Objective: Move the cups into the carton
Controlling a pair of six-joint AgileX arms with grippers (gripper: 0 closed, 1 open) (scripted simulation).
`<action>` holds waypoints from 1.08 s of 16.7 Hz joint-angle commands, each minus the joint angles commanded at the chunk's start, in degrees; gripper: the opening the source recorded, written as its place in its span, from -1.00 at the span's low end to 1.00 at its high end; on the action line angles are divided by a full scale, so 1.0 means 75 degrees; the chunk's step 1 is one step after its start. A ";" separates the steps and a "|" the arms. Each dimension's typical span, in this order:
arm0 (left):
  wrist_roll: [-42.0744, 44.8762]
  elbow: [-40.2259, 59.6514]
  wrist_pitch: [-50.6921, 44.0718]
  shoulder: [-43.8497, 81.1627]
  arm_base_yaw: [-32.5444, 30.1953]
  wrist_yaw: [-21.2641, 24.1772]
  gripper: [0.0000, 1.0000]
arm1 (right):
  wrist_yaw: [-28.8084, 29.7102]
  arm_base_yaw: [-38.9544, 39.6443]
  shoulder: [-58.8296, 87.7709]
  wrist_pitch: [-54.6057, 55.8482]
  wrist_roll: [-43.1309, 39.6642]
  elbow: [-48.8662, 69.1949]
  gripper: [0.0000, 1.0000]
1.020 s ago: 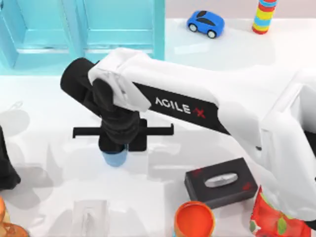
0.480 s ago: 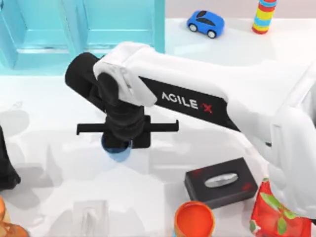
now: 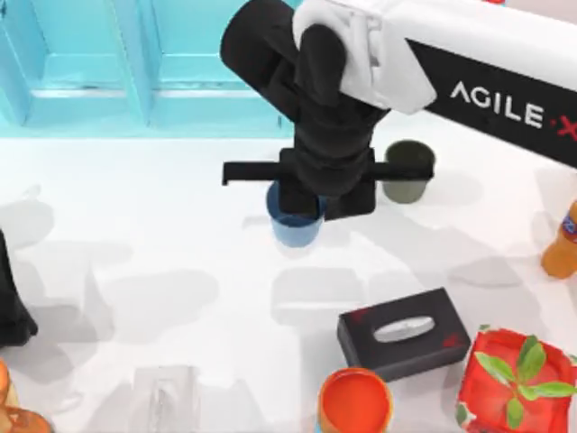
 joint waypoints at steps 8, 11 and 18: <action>0.0000 0.0000 0.0000 0.0000 0.0000 0.0000 1.00 | 0.0015 -0.0270 -0.0197 -0.0007 -0.0211 -0.0101 -1.00; 0.0000 0.0000 0.0000 0.0000 0.0000 0.0000 1.00 | 0.0040 -0.1241 -0.0541 0.0025 -0.0910 -0.0208 -1.00; 0.0000 0.0000 0.0000 0.0000 0.0000 0.0000 1.00 | -0.0001 -0.5478 -0.1809 -0.0256 -0.4625 -0.1111 -1.00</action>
